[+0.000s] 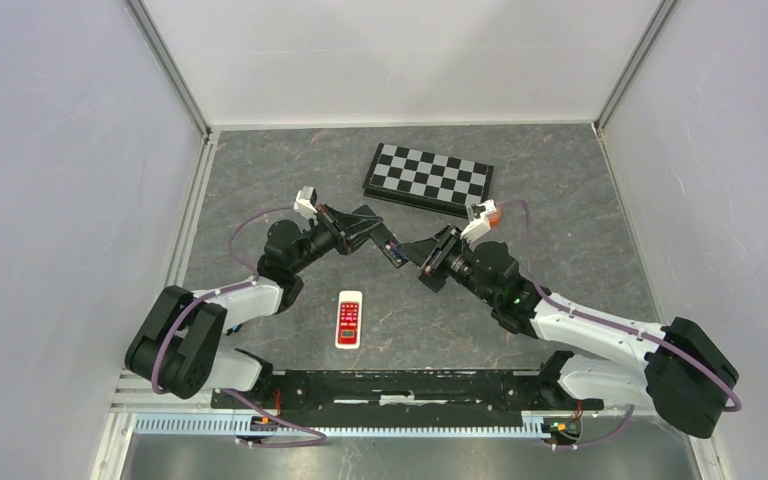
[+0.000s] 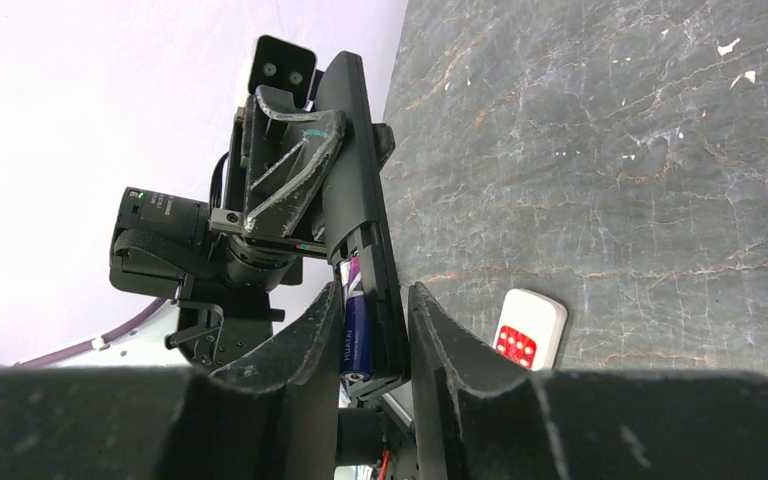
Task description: Load the batteries into the remote control
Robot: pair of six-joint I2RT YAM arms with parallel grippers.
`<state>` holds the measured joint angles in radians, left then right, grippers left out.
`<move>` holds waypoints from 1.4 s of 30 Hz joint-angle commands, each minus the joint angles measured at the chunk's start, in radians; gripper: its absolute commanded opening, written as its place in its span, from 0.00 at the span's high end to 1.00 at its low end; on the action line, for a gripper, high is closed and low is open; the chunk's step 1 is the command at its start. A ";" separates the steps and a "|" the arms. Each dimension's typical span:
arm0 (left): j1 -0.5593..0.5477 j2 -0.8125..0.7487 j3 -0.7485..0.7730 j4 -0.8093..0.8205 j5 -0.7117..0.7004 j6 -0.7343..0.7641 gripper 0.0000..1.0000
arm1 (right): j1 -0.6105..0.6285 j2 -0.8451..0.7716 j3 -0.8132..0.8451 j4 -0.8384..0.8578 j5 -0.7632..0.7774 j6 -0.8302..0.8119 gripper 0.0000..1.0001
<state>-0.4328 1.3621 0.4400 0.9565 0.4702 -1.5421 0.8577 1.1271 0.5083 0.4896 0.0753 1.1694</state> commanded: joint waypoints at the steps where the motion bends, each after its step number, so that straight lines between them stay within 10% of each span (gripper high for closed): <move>1: -0.051 -0.051 0.032 0.120 0.145 -0.165 0.98 | 0.011 0.039 0.050 -0.015 -0.005 -0.042 0.76; 12: -0.049 -0.074 0.040 0.063 0.119 -0.131 0.98 | 0.011 0.030 0.051 -0.053 -0.001 -0.058 0.73; 19: -0.025 -0.070 0.043 -0.021 0.111 0.044 0.98 | -0.023 -0.072 -0.026 0.093 -0.111 -0.157 0.32; 24: -0.002 -0.050 0.074 -0.035 0.181 0.180 0.98 | -0.075 -0.154 -0.048 0.115 -0.267 -0.340 0.21; 34: 0.016 -0.155 0.084 -0.298 0.078 0.414 0.98 | -0.105 -0.172 0.101 -0.450 -0.062 -0.909 0.19; 42: 0.021 -0.290 0.086 -0.632 -0.154 0.565 0.98 | -0.105 0.148 0.252 -0.735 0.001 -1.194 0.02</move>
<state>-0.4202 1.1278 0.4950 0.4763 0.4461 -1.1053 0.7551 1.1603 0.6952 -0.0631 0.0132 0.1749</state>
